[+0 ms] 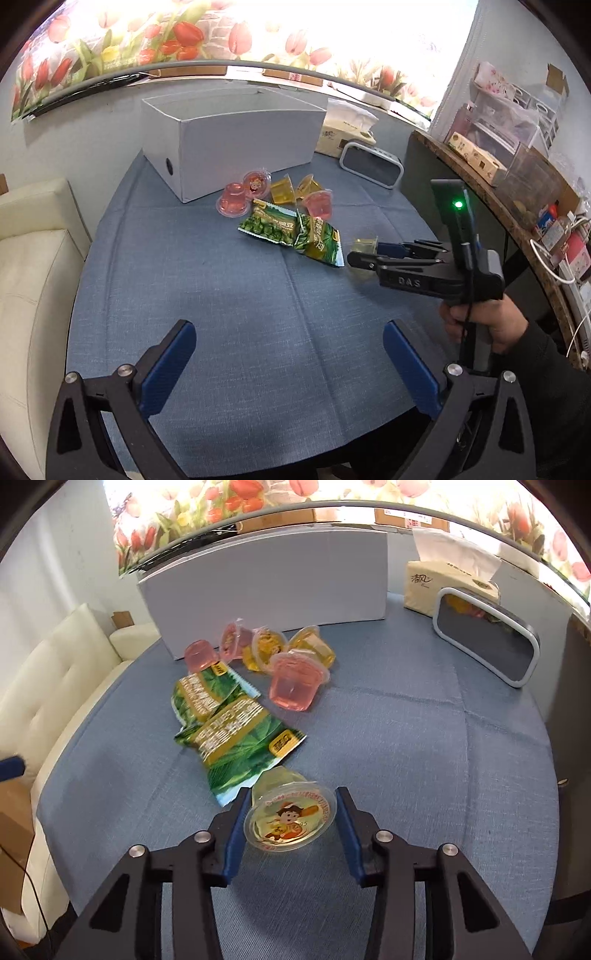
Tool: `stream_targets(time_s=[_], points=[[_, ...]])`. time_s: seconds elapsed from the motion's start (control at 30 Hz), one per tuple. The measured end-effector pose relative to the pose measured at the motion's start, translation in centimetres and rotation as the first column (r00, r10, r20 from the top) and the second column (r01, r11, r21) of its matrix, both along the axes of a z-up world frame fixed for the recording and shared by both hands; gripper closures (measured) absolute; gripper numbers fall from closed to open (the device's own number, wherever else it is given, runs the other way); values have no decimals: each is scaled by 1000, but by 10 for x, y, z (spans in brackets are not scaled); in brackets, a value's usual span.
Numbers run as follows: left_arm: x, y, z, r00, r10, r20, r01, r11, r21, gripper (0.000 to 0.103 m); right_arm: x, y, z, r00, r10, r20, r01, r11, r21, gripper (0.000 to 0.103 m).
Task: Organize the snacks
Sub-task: 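Grasp the yellow jelly cup with the right tool, then grasp the green pea-garlic snack packets with the left tool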
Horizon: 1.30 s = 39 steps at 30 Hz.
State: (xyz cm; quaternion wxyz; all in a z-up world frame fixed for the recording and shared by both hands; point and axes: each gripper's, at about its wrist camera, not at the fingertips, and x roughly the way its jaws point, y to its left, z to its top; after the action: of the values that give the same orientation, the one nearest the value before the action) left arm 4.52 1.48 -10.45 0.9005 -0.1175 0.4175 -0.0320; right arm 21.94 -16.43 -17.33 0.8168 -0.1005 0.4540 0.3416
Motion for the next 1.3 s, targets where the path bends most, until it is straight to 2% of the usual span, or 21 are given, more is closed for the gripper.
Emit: stream_targets(time_s=[0.17, 0.53, 0.7, 0.9, 1.0, 1.03, 1.1, 1.23, 1.27, 1.3], points=[[26, -14, -7, 999, -36, -11, 36, 998, 44, 0, -8, -12, 12, 1000, -16, 23, 16, 1000, -9, 55], [116, -71, -26, 989, -145, -19, 146, 978, 150, 0, -37, -102, 47, 987, -156, 28, 156, 988, 8, 55], [157, -83, -50, 985, -151, -86, 165, 969, 184, 0, -55, -136, 52, 977, -213, 11, 213, 976, 40, 55], [173, -89, -66, 985, -132, -113, 157, 951, 267, 4, -71, -148, 53, 972, -236, 11, 235, 970, 55, 55], [176, -94, -71, 987, -122, -103, 151, 922, 356, 16, -72, -150, 51, 972, -235, -11, 235, 969, 80, 55], [176, -93, -71, 988, -120, -97, 147, 924, 353, 18, -72, -148, 51, 973, -232, -10, 232, 969, 82, 55], [177, -92, -69, 991, -95, -90, 122, 915, 385, 38, -75, -146, 51, 975, -224, -7, 223, 971, 86, 55], [175, -88, -69, 990, -108, -89, 134, 916, 379, 42, -75, -142, 51, 978, -210, -13, 210, 973, 96, 55], [174, -88, -67, 991, -107, -84, 131, 919, 373, 46, -76, -141, 51, 978, -209, -12, 209, 973, 98, 55], [171, -87, -64, 992, -103, -77, 124, 920, 371, 56, -77, -140, 52, 978, -207, -10, 207, 973, 98, 55]])
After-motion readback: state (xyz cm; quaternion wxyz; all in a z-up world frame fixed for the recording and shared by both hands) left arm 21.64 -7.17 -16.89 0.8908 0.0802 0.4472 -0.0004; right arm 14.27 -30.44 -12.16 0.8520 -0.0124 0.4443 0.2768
